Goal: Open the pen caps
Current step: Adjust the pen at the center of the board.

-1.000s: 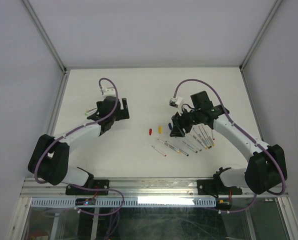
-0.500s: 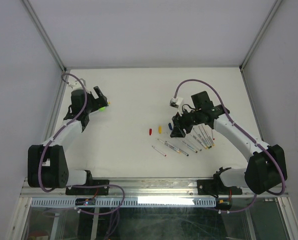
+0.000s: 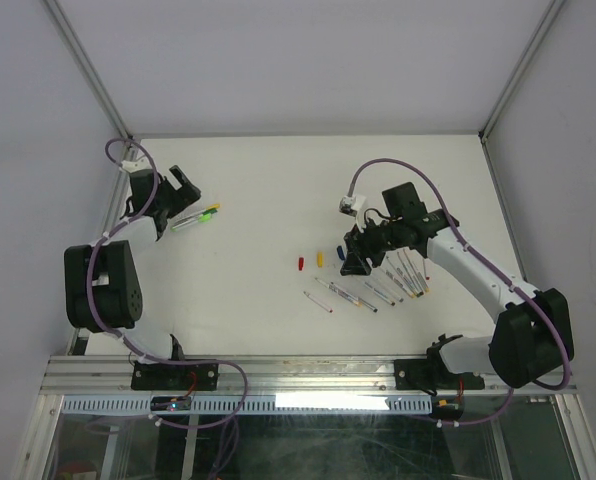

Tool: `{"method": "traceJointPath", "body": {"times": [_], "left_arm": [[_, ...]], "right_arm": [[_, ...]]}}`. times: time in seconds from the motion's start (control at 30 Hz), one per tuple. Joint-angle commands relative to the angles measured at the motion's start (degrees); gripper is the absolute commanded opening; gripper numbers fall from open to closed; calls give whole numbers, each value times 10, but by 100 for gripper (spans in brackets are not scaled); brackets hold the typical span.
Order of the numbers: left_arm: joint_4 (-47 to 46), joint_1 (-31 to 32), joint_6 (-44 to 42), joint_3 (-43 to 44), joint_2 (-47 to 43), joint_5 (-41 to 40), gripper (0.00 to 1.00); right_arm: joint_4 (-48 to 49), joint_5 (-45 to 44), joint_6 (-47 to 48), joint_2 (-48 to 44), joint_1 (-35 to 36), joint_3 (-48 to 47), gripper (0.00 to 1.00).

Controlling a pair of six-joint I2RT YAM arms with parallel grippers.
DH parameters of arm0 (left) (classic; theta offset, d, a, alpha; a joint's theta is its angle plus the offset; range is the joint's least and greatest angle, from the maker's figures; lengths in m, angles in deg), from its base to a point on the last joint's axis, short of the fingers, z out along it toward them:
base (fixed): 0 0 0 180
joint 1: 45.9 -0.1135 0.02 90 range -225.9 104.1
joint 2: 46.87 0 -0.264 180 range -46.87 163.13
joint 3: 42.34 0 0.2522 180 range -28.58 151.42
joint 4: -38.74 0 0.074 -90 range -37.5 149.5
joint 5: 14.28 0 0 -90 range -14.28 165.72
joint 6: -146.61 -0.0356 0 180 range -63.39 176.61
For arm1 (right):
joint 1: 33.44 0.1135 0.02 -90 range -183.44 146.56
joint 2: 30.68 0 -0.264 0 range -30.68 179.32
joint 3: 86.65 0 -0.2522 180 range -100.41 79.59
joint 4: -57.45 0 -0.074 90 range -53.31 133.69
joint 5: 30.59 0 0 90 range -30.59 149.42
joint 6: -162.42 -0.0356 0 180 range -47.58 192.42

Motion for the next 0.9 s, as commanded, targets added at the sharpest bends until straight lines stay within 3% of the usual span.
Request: {"method": "traceJointPath", "body": {"times": [0.0, 0.1, 0.4, 0.87], "left_arm": [[-7, -3, -12, 63, 34, 3, 94], [13, -4, -22, 95, 72, 3, 87], [57, -7, -32, 161, 153, 12, 48], [76, -6, -25, 103, 141, 12, 46]], "right_arm": [[0, 21, 12, 3, -4, -17, 55], [-1, 22, 12, 2, -5, -17, 55], [-2, 23, 13, 0, -4, -16, 55], [-2, 23, 14, 1, -4, -17, 55]]}}
